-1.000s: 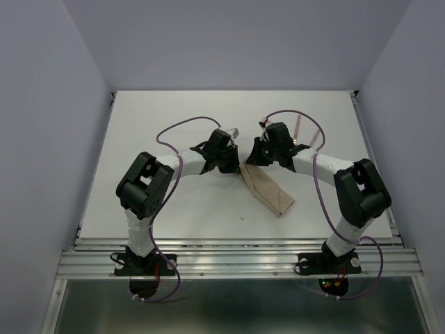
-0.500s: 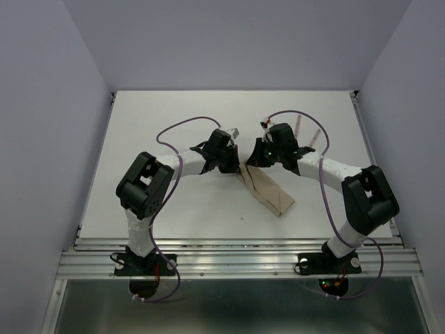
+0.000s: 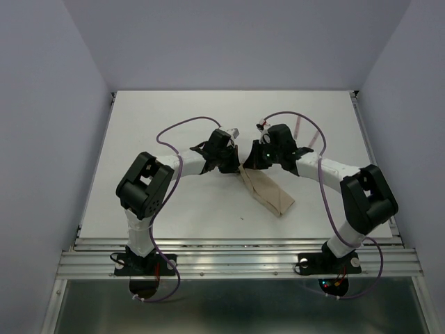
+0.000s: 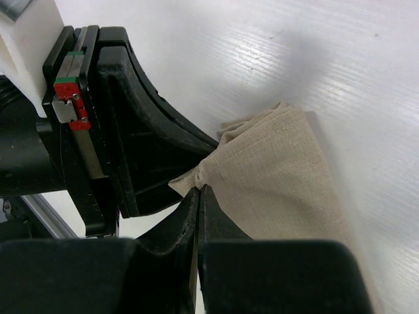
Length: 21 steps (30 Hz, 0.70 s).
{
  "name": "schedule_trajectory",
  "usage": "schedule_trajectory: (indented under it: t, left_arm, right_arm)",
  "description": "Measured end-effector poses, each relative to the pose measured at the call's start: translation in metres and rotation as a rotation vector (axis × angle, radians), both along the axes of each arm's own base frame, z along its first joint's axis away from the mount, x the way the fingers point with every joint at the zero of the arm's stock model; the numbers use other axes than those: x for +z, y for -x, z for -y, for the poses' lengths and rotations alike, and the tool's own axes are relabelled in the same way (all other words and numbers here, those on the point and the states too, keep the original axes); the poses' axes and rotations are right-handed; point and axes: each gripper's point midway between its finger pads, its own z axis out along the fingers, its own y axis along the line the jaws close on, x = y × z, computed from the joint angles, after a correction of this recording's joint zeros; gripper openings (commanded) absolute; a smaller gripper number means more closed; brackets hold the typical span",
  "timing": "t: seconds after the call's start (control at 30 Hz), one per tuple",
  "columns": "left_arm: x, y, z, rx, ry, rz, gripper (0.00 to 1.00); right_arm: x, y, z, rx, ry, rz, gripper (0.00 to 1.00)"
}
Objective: Fold the napkin into a case and place the utensils inside
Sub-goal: Grasp the top corner of the smaller rectangle folded napkin from the folded napkin.
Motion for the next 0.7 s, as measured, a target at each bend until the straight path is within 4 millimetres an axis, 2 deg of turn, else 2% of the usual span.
schedule_trajectory:
  t: [0.1,0.17,0.3,0.6,0.7]
  left_arm:
    - [0.0,0.0,0.0,-0.002,0.001,-0.001,0.0]
    - [0.0,0.0,0.0,-0.002,0.002,-0.002,0.0]
    - [0.0,0.001,0.0,-0.002,0.002,-0.002,0.0]
    - [0.0,0.0,0.0,-0.002,0.002,-0.002,0.0]
    - [0.0,0.001,0.0,-0.002,0.002,-0.002,0.0]
  right_arm:
    - [-0.002,0.004,-0.003,0.028,-0.006,-0.008,0.07]
    - [-0.006,0.005,-0.004,0.041,-0.004,-0.014,0.18]
    - [-0.008,0.006,-0.004,0.049,0.001,-0.015,0.27]
    - [-0.001,0.008,0.003,0.037,0.012,0.03,0.29]
    - [0.008,0.007,0.004,0.039,0.008,0.066,0.36]
